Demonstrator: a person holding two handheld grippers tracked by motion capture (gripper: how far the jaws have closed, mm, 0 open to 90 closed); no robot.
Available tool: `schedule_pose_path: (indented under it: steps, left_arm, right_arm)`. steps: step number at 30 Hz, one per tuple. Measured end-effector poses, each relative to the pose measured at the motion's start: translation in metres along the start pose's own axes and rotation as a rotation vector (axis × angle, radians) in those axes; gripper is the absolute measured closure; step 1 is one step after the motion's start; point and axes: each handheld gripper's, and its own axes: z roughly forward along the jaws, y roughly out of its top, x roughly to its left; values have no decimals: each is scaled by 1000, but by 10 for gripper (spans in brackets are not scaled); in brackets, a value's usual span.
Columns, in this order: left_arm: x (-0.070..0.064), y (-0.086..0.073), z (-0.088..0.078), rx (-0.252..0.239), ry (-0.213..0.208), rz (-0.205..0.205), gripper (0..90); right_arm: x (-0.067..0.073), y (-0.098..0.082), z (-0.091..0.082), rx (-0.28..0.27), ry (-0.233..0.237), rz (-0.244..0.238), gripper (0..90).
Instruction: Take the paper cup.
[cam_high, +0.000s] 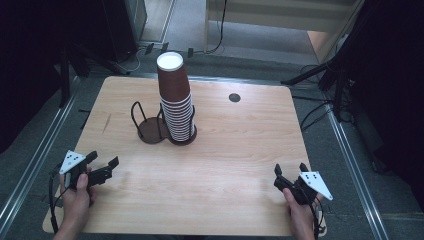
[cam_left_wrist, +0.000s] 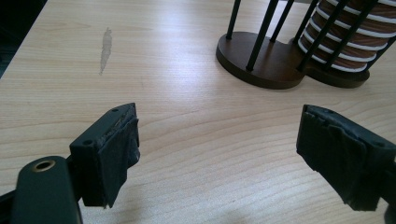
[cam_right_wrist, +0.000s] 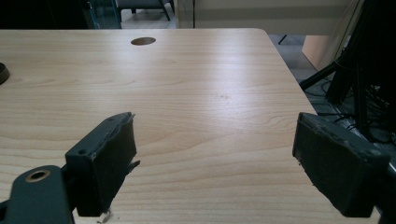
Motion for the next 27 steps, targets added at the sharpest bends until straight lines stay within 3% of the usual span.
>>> schedule_pose_path:
  steps: [7,13,17,27]
  left_arm:
    - [-2,-1,0,6,8,15,144]
    - [-2,-1,0,5,3,7,144]
    - [-5,-2,0,3,12,38,145]
    - [-4,-2,0,0,9,24,145]
  right_arm:
    - [3,5,1,-5,-3,7,134]
    - [17,22,1,-26,67,29,139]
    - [31,35,1,-51,115,26,133]
    - [57,62,7,-88,151,15,122]
